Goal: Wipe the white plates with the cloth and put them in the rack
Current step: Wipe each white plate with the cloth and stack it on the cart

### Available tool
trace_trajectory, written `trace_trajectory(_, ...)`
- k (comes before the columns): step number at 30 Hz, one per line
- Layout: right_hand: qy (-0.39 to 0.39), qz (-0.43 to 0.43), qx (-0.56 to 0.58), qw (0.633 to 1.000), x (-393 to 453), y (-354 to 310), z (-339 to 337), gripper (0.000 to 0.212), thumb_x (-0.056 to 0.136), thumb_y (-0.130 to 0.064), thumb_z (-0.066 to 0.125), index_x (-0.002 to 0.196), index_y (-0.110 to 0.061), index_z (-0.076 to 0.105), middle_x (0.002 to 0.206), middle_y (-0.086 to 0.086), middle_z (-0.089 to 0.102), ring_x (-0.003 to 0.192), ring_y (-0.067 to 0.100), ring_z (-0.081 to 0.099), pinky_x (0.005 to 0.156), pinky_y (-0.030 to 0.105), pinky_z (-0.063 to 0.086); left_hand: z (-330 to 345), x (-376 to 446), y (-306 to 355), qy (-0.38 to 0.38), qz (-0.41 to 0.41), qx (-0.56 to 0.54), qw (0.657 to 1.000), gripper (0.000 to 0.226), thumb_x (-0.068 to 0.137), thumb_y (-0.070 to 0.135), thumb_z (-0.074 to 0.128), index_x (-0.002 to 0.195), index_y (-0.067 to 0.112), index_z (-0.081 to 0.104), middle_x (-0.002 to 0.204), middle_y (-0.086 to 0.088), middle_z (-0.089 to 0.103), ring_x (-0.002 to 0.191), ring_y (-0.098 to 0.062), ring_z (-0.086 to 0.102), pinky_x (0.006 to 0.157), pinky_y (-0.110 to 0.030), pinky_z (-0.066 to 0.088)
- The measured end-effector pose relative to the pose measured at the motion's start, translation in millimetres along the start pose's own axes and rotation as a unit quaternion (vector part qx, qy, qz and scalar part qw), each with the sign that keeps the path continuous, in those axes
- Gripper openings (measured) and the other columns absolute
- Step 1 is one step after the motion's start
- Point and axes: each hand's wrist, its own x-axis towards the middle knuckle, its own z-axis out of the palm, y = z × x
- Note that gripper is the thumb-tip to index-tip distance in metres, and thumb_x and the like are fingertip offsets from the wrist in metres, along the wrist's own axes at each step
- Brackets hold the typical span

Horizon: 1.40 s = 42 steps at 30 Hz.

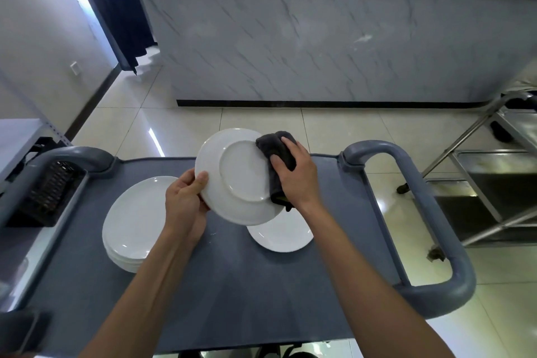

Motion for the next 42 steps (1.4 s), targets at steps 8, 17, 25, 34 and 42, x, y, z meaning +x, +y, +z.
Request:
trace_trajectory(8, 0.027, 0.018, 0.026, 0.999, -33.7, 11.8, 12.8, 0.05, 0.096, -0.028, 0.064, 0.145, -0.024, 0.052, 0.147, -0.007, 0.048, 0.131, 0.01, 0.047, 0.107, 0.017, 0.035, 9.2, 9.1, 0.4, 0.05, 0.001, -0.025, 0.998, 0.015, 0.102, 0.007, 0.05, 0.098, 0.008, 0.065, 0.093, -0.006, 0.065, 0.084, -0.018, 0.058, 0.062, -0.023, 0.057)
trace_trajectory(17, 0.02, -0.025, -0.034, 0.999, -73.4, 11.6, 30.0, 0.047, 0.095, -0.021, 0.067, 0.141, -0.023, 0.057, 0.151, -0.002, 0.044, 0.135, 0.017, 0.044, 0.112, 0.021, 0.031, 18.8, 10.9, -10.0, 0.059, 0.032, 0.032, 0.997, 0.013, 0.101, 0.007, 0.053, 0.102, 0.009, 0.066, 0.094, -0.005, 0.069, 0.082, -0.017, 0.064, 0.069, -0.029, 0.06)
trace_trajectory(25, 0.039, -0.031, -0.079, 0.996, -84.2, 23.8, 8.6, 0.047, 0.091, -0.017, 0.069, 0.137, -0.024, 0.062, 0.148, -0.004, 0.048, 0.129, 0.016, 0.046, 0.105, 0.002, 0.019, 14.8, 17.1, -22.8, 0.031, 0.078, 0.17, 0.982, 0.013, 0.1, 0.012, 0.058, 0.104, 0.014, 0.07, 0.09, 0.002, 0.075, 0.084, -0.018, 0.066, 0.081, -0.043, 0.056)
trace_trajectory(34, 0.087, -0.008, -0.142, 0.986, -85.0, 46.5, -37.4, 0.048, 0.093, -0.016, 0.07, 0.139, -0.024, 0.06, 0.15, 0.0, 0.046, 0.134, 0.021, 0.044, 0.112, 0.032, 0.038, 26.6, 20.0, -39.3, -0.046, 0.237, 0.462, 0.853, 0.011, 0.095, 0.016, 0.057, 0.095, 0.014, 0.068, 0.08, 0.001, 0.068, 0.076, -0.023, 0.061, 0.065, -0.034, 0.046)
trace_trajectory(42, 0.13, 0.021, -0.136, 0.982, -93.7, 58.3, -66.2, 0.048, 0.095, -0.019, 0.068, 0.141, -0.026, 0.058, 0.152, -0.002, 0.044, 0.138, 0.017, 0.042, 0.115, 0.035, 0.038, 37.5, 17.1, -65.8, -0.179, 0.408, 0.58, 0.682, 0.019, 0.091, 0.014, 0.05, 0.096, 0.013, 0.068, 0.063, -0.005, 0.063, 0.051, -0.035, 0.056, 0.048, -0.03, 0.041)
